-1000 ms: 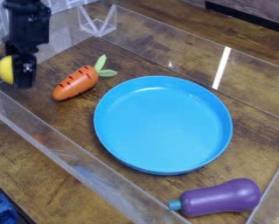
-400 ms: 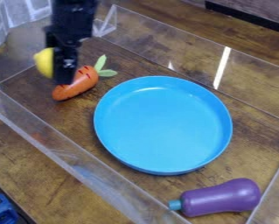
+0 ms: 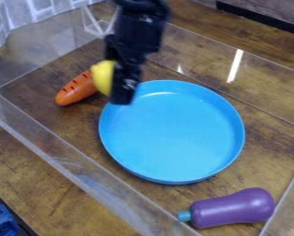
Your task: Put the lemon on the blue tray
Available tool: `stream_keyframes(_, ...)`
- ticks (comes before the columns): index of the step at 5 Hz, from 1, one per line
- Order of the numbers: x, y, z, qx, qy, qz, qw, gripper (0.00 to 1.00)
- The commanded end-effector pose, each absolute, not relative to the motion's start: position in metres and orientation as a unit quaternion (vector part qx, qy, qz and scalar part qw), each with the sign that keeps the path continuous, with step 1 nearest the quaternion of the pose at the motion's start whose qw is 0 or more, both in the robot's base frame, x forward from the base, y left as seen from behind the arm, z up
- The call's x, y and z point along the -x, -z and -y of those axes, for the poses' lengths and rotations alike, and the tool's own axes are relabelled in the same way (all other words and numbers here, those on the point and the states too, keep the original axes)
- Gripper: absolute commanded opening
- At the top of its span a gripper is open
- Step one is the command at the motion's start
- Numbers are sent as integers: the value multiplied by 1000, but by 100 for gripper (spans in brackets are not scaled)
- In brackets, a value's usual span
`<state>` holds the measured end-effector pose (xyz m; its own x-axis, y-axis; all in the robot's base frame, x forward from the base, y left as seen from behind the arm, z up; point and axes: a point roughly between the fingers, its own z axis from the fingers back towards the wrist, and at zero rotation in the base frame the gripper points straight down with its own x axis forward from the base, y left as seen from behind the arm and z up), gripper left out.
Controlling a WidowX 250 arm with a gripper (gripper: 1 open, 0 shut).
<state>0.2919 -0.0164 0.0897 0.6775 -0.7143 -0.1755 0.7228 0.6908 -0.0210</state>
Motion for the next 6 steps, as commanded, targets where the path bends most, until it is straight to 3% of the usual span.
stream_keyframes(1, -305, -110, 44, -42, 403, -44, 913, 0)
stream_keyframes(4, -333, -99, 71, -46, 412, -1, 910, 0)
stream_keyframes(5, -339, -94, 64, -47, 432, 12, 901, 0)
stream_keyframes(6, -337, -89, 64, -42, 441, 16, 896, 100)
